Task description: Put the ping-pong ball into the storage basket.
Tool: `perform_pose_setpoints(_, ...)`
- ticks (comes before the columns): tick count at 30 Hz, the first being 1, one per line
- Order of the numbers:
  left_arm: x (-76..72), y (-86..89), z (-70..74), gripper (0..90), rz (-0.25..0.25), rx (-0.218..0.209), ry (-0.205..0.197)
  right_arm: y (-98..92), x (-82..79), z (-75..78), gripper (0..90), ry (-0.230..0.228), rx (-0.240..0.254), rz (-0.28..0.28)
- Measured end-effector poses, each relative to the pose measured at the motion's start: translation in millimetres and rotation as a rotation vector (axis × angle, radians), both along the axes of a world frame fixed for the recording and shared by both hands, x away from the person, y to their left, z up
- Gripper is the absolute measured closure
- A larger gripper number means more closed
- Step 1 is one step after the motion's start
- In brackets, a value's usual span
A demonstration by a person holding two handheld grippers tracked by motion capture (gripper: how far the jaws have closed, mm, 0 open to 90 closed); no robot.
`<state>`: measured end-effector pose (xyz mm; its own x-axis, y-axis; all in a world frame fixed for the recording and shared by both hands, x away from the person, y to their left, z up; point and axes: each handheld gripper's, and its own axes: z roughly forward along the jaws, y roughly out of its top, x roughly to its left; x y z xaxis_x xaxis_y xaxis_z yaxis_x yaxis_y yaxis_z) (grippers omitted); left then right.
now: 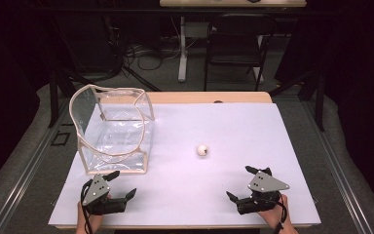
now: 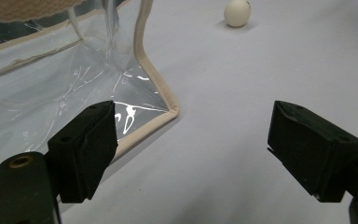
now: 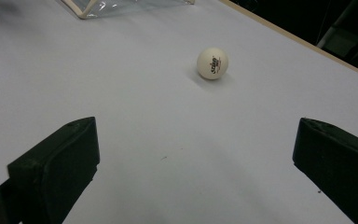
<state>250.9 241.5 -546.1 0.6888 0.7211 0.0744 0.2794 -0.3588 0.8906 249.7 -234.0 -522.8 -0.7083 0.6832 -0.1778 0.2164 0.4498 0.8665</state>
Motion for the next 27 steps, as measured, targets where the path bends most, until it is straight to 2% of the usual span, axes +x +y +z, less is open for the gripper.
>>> perform_pose_setpoints(18,3.5,-0.3,-1.6,16.3,-0.014,0.012,0.000,7.9,6.0,-0.6,0.2,0.032,-0.025,0.013)
perform_pose_setpoints(27,4.3,-1.4,-3.0,16.3,-0.023,0.014,0.004,12.9,20.6,0.9,0.3,0.055,-0.035,0.010)
